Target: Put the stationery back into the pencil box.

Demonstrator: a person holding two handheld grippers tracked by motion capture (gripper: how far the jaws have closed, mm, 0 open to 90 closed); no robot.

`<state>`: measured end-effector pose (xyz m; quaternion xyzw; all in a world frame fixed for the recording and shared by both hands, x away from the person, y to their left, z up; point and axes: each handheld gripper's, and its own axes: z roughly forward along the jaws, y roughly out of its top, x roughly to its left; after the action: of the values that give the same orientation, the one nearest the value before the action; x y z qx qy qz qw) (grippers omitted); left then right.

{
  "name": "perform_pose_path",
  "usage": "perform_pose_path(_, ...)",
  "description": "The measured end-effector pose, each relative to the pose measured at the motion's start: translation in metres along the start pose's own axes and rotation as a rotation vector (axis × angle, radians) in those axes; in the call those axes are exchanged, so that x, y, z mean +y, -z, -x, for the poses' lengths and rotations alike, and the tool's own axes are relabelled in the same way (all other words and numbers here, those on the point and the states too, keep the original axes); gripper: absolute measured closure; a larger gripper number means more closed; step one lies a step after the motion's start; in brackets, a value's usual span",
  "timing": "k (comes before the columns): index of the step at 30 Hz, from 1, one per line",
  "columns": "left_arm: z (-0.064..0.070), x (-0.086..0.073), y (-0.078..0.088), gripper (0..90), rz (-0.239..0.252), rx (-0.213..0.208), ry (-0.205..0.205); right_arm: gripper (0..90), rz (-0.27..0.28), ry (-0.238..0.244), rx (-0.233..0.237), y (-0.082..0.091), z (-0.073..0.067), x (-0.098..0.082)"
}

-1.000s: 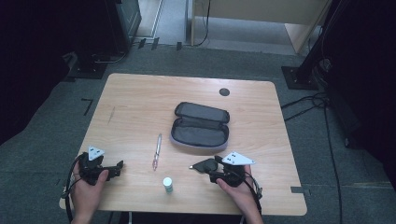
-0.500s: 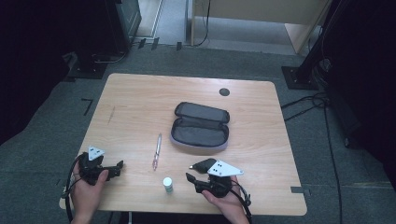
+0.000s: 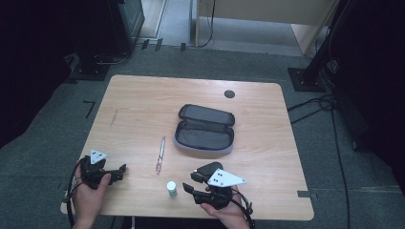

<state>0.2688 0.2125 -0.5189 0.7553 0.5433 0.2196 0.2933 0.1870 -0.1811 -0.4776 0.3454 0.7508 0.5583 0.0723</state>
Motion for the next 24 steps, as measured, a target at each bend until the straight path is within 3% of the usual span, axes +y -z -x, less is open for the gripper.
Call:
perform_pose_path(8,0.000,0.000,0.000,0.0,-0.001,0.000,0.000,51.3,0.001,0.019,0.073,-0.007,-0.009,0.000)
perform_pose_path(24,0.000,0.000,0.000,0.0,0.000,0.000,0.002,47.1,-0.029,0.087,0.060,-0.023,-0.018,-0.002)
